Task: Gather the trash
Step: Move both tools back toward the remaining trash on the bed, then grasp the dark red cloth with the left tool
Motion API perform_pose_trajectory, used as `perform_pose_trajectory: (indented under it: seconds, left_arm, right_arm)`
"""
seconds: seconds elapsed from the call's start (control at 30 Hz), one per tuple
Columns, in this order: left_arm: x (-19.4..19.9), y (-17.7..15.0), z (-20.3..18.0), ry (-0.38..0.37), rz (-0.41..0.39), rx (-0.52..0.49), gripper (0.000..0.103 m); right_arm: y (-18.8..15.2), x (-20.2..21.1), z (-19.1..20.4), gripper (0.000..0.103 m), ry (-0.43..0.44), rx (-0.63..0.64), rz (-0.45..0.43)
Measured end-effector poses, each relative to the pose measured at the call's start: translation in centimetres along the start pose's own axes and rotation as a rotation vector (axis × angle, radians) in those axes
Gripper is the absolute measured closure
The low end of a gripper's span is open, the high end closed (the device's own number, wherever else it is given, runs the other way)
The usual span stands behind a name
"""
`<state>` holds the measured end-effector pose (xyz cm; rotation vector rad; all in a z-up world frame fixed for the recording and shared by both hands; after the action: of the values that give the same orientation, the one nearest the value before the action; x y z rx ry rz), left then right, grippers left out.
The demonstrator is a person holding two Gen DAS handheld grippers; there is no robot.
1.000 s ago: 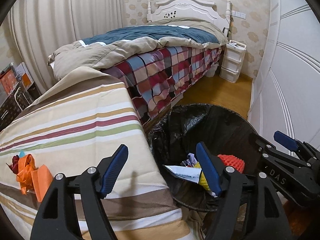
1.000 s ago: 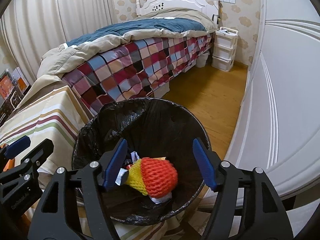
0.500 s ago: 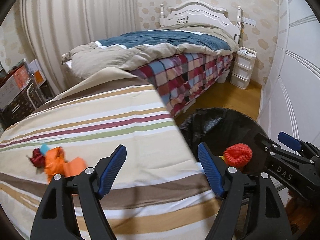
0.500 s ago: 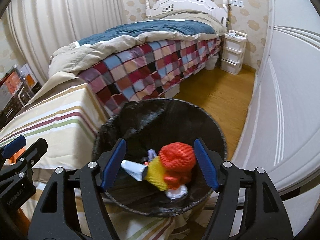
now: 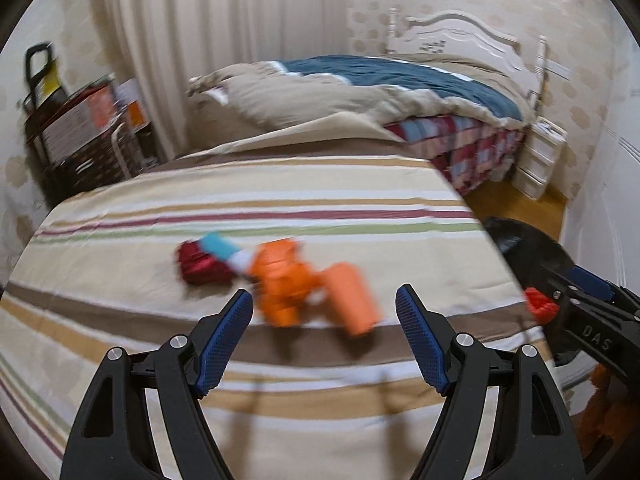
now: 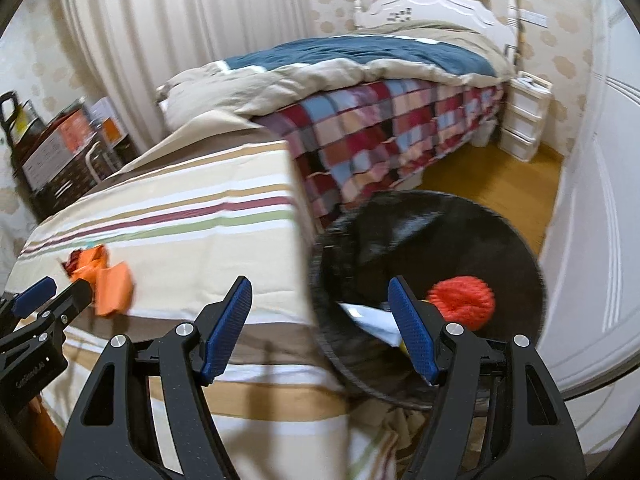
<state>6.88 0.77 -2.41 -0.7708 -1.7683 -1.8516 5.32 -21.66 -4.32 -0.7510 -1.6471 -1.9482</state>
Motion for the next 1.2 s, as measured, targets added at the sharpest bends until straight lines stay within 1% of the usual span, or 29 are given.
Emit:
perform_pose_trajectory:
  seconds: [0.2,0.27,0.37,0.53,0.73,0.8,0.87,0.9,1.0,1.2]
  left_arm:
    - [-0.9,-0.6,5.3,0.088,0.029,0.075,0.029]
    - [-1.4,-0.6,6.6,0.099,0.043,0.103,0.029]
    - [-2.1,-0.2,7.5,0.099,0.053,0.122,0.029]
    - [-3.5,0.8,8.1,0.100,0.059,0.132,0.029]
    - [-6.1,1.2,8.9,0.096,0.108,0.142,0.029]
    - [-6.4,1.0,9.1,0.066,0.122,0.152,0.040]
    - [-6.4,0.7,9.2,0.032,0.127,0.150,0.056]
    - [-6.4,0.6,9.2,0.022,0.125,0.148,0.062]
    - [-6.0,0.3,9.1,0.012,0.120,0.134,0.070]
    - [-5.0,-0.4,9.1,-0.001,0.115,0.113,0.072]
  right_arm:
    - [-0.4,-0.8,4.2,0.034,0.053,0.056,0.025]
    - [-0.5,-1.2,5.6,0.034,0.063,0.078,0.034]
    - [-0.5,-1.7,6.8,0.034,0.070,0.092,0.044]
    - [-0.4,-2.6,7.6,0.034,0.073,0.098,0.060]
    - [-0.3,-3.5,8.0,0.034,0.073,0.105,0.074]
    - [-0.3,-3.6,8.2,0.034,0.073,0.110,0.077]
    - [-0.4,-3.6,8.3,0.034,0.073,0.112,0.078]
    - [-0.4,-3.7,8.3,0.034,0.074,0.111,0.078]
    - [-0.4,-3.6,8.5,0.034,0.076,0.112,0.077]
    - [-0.5,-3.1,8.9,0.034,0.089,0.114,0.070]
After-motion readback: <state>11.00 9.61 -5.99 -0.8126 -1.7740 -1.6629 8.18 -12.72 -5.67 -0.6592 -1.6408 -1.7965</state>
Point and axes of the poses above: each gripper's, at about its wrist camera, not at the fingertips, and x roughly against the way its jaws point, z to its left, y to its top, the point moved 3 cm from there along -x, roughly the way its jaws point, and after that the axes turned 1 degree about -z, right-handed, at the moved point
